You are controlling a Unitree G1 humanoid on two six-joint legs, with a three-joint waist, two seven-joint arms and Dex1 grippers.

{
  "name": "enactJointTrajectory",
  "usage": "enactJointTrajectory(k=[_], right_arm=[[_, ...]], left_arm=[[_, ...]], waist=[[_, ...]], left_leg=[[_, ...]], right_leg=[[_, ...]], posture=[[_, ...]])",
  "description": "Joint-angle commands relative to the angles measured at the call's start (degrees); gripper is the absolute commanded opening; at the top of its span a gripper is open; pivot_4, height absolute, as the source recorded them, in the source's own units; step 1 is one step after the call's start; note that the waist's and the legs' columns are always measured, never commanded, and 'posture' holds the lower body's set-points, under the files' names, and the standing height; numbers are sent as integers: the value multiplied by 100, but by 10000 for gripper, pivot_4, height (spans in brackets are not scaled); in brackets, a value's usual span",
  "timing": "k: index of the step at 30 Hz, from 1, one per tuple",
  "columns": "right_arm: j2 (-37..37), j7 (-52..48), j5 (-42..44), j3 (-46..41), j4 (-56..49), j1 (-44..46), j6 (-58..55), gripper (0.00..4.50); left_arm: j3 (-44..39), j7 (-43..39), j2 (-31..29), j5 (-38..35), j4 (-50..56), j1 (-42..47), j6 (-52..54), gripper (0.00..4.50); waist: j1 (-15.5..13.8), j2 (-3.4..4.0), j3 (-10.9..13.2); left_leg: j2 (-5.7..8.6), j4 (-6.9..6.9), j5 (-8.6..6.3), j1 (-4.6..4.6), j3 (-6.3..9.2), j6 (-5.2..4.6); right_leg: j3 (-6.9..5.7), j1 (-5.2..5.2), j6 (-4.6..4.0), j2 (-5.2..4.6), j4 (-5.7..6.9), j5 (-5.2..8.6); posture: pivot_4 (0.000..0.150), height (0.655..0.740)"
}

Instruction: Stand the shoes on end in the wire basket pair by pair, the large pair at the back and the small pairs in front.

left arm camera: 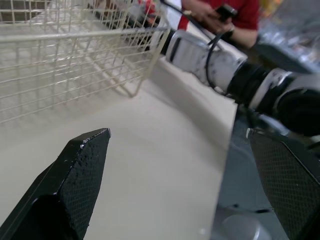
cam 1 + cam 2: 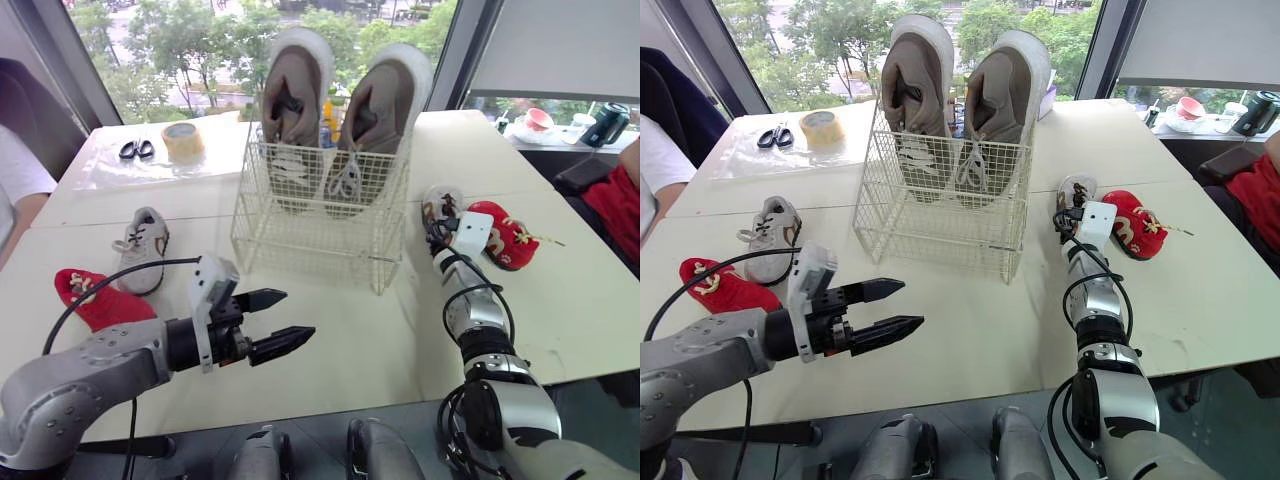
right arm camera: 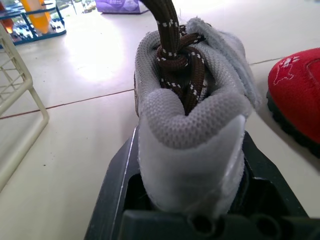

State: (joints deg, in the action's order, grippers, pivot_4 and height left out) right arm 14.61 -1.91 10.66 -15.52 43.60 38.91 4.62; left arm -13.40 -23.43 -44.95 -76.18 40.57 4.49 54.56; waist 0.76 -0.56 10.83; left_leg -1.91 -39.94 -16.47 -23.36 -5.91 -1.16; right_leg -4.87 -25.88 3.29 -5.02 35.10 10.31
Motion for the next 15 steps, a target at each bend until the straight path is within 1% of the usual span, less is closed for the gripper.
enactJointTrajectory(k=[1, 3, 5, 7, 9, 10, 11, 12, 13, 15], right_arm=[[709, 93, -333, -64, -1410, 438, 499, 14651], [1061, 88, -487, -42, -1852, 691, 556, 14651], [1439, -9, -657, 58, -2204, 1057, 563, 14651], [1755, -440, -369, 133, -2616, 2055, 320, 14651], [1934, -1187, -28, 306, -2835, 2786, 258, 14651], [1977, -1469, 72, 364, -2866, 2954, 238, 14651], [1990, -1764, 240, 396, -2902, 3067, 129, 14651], [2049, -2449, 624, 520, -3096, 3196, -70, 14651], [2084, -3139, 1178, 630, -3419, 3231, -500, 14651], [2255, -4169, 1711, 950, -3959, 3160, -1101, 14651]], left_arm=[[-751, -62, -496, -1338, -539, 293, -2, 45000], [-935, -31, -697, -1617, -920, 495, -48, 45000], [-1039, 64, -798, -1927, -1444, 827, -93, 45000], [-1178, 36, -842, -2182, -2154, 1334, -150, 45000], [-1265, -103, -938, -2263, -2654, 1715, -84, 45000], [-1282, -134, -968, -2266, -2814, 1845, -43, 45000], [-1284, -133, -981, -2238, -2978, 1975, -19, 45000], [-1298, -90, -1019, -2318, -3408, 2287, 8, 45000], [-1308, -79, -1082, -2444, -3804, 2556, 94, 45000], [-1307, -271, -1241, -2438, -4255, 2936, 313, 45000]], waist=[[-10, 28, 16], [3, 48, 28], [15, 51, 29], [49, 54, 32], [87, 53, 33], [88, 48, 30], [84, 33, 20], [68, 16, 9], [41, 2, 6], [32, -4, 6]], left_leg=[[4, -1, 0, -15, -2, 1], [10, -2, 15, -31, -9, 25], [10, 0, 15, -32, -12, 24], [11, 10, 9, -25, -13, 14], [9, 29, 9, -20, -19, 14], [6, 51, 14, -9, -18, 23], [7, 73, 19, 2, -18, 30], [4, 88, 21, 9, -15, 34], [-3, 90, 21, 18, -10, 34], [-10, 89, 23, 15, -6, 37]], right_leg=[[3, -20, 0, -6, 4, 0], [11, -45, 2, -8, 10, -1], [13, -49, 20, -3, 9, -8], [12, -49, 23, 9, 6, -9], [18, -59, 21, 21, 6, -10], [19, -59, 14, 28, 5, -6], [19, -56, 7, 30, 4, -1], [16, -54, -2, 35, 5, 4], [6, -43, -11, 40, 9, 12], [-5, -41, -14, 43, 10, 14]], posture=[[1500, 7400], [1500, 7400], [1500, 7400], [1500, 7400], [1500, 7400], [1500, 7400], [1500, 7400], [1500, 7400], [1500, 7400], [1500, 7400]])
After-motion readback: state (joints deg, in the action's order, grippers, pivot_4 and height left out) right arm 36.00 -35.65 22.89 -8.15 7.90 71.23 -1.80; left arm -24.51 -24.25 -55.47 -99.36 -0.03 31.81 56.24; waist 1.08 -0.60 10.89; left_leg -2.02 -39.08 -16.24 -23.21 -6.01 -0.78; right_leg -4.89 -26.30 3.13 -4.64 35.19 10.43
